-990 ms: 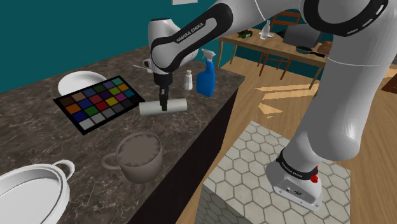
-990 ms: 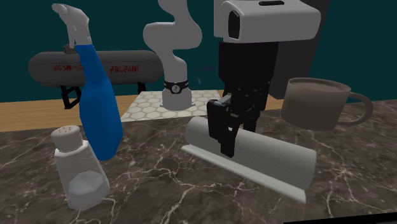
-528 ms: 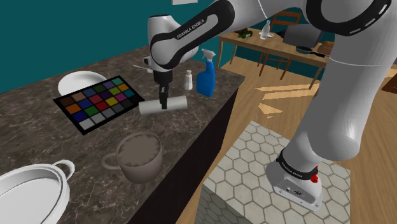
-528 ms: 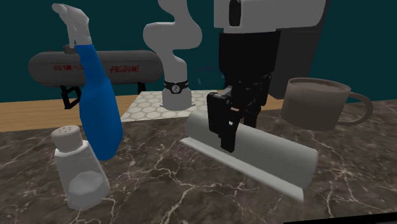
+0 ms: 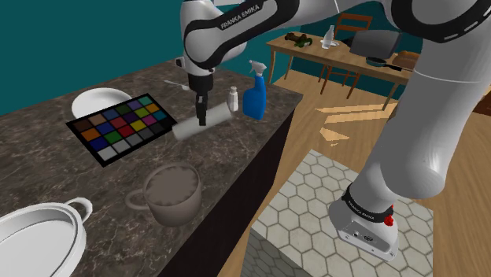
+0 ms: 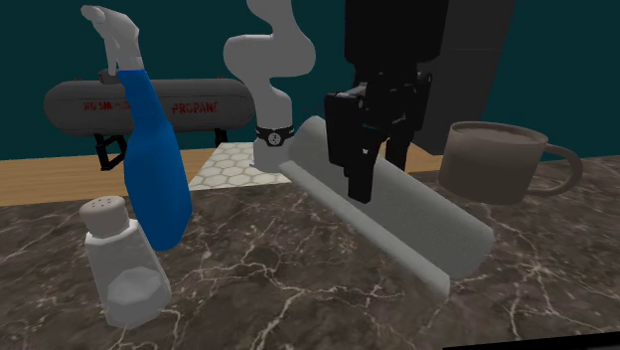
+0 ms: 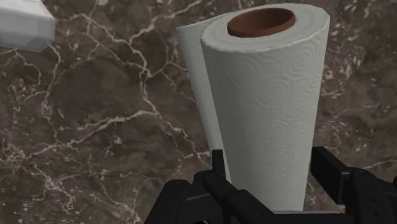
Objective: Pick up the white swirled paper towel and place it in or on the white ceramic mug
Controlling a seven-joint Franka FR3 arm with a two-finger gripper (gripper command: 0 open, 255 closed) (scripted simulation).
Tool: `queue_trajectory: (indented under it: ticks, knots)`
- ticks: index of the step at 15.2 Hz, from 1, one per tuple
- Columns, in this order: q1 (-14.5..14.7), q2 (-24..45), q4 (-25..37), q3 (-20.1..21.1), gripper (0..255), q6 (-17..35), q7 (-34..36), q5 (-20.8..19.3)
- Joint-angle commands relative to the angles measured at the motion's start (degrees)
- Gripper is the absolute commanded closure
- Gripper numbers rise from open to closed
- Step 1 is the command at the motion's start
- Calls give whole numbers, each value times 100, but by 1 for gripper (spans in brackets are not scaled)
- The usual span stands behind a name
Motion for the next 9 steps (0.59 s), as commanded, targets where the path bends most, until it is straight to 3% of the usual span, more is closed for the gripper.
queue_trajectory:
  ticks: [1, 9]
  knots:
    - [-2, -72, 73, 0, 255, -147, 5, 2]
    - [-7, -275, 442, -1, 255, -718, 27, 3]
